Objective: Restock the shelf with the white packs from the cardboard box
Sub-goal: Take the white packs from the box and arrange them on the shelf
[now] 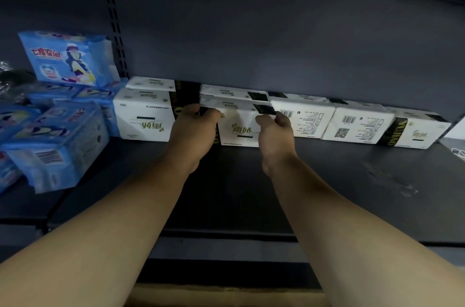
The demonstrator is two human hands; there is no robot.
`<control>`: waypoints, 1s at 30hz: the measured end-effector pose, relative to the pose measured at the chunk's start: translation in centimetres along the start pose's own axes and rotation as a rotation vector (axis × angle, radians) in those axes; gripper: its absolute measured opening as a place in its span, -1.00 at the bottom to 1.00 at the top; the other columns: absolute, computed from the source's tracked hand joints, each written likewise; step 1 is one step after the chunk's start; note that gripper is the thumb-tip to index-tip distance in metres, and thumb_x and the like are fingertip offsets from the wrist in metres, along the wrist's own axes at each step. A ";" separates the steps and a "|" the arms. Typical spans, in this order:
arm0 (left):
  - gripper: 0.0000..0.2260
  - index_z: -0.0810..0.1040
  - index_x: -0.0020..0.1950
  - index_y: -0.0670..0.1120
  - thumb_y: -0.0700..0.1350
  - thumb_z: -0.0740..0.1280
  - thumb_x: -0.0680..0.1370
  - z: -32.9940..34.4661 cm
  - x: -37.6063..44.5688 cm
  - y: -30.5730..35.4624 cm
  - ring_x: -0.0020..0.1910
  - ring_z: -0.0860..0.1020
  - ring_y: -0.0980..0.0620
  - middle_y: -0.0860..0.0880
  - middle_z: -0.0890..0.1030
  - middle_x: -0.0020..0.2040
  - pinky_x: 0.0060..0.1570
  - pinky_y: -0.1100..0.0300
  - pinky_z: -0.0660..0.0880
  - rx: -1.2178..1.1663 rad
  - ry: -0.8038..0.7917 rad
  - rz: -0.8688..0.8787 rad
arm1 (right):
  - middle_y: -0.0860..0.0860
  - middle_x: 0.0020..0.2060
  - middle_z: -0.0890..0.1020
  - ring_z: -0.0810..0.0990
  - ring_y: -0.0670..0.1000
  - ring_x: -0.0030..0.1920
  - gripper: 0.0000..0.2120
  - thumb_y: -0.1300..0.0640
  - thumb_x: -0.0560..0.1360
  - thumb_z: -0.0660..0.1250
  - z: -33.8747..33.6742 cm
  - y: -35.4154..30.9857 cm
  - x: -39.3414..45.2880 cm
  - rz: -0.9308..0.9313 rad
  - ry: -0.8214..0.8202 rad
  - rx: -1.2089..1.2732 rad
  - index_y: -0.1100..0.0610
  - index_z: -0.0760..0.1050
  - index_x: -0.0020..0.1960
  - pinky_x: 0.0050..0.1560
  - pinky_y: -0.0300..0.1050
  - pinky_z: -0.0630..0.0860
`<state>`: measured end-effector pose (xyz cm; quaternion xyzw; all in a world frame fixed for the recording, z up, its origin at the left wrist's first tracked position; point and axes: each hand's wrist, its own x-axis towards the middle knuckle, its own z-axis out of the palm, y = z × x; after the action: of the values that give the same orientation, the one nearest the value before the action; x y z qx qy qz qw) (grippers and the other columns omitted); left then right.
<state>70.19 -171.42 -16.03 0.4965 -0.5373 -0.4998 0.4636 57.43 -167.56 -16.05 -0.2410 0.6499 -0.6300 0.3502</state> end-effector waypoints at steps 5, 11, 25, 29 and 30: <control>-0.78 0.58 0.18 -0.05 -0.03 0.29 0.58 0.0 -0.2 0.2 -0.19 0.54 0.21 0.08 0.63 -0.10 -0.52 0.48 0.37 -0.014 -0.003 -0.001 | -0.05 -0.30 0.43 0.36 -0.10 -0.32 -0.53 0.17 0.59 0.25 -0.4 -0.1 0.0 0.023 -0.013 0.000 0.09 0.30 0.48 -0.31 -0.22 0.30; -0.77 0.55 0.15 -0.12 -0.02 0.26 0.59 0.0 -0.5 0.4 -0.31 0.52 0.15 0.04 0.58 -0.25 -0.40 0.32 0.37 -0.018 -0.029 -0.042 | -0.02 -0.03 0.50 0.43 0.00 -0.03 -0.51 0.08 0.57 0.28 -0.6 -0.6 0.2 0.065 -0.059 -0.016 0.07 0.31 0.48 0.07 -0.03 0.29; -0.80 0.49 0.08 0.04 0.12 0.28 0.56 0.6 -3.7 0.9 -0.02 0.53 0.04 0.06 0.56 -0.08 0.12 0.04 0.48 -0.036 -0.027 -0.071 | -0.01 0.49 0.32 0.28 0.09 0.46 -0.43 -0.10 0.59 0.23 -4.2 -1.6 -3.3 0.053 -0.069 -0.002 0.00 0.22 0.55 0.30 0.09 0.22; -0.82 0.50 0.06 0.03 0.12 0.28 0.58 1.4 -5.5 1.3 -0.06 0.51 0.06 0.07 0.55 -0.08 0.23 -0.01 0.46 -0.044 -0.034 -0.061 | -0.02 0.50 0.30 0.27 0.09 0.47 -0.44 -0.10 0.60 0.21 -5.7 -2.0 -4.9 0.048 -0.088 0.020 -0.01 0.21 0.55 0.29 0.10 0.21; -0.82 0.49 0.05 0.03 0.11 0.27 0.58 1.7 -6.0 1.4 -0.08 0.50 0.08 0.07 0.55 -0.09 0.22 0.02 0.46 -0.051 -0.038 -0.060 | -0.02 0.49 0.31 0.28 0.09 0.45 -0.45 -0.10 0.60 0.21 -6.1 -2.1 -5.3 0.046 -0.090 0.023 -0.02 0.22 0.55 0.27 0.08 0.21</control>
<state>68.89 -165.32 -14.74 0.4912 -0.5179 -0.5362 0.4505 55.93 -159.77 -13.45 -0.2500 0.6318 -0.6176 0.3961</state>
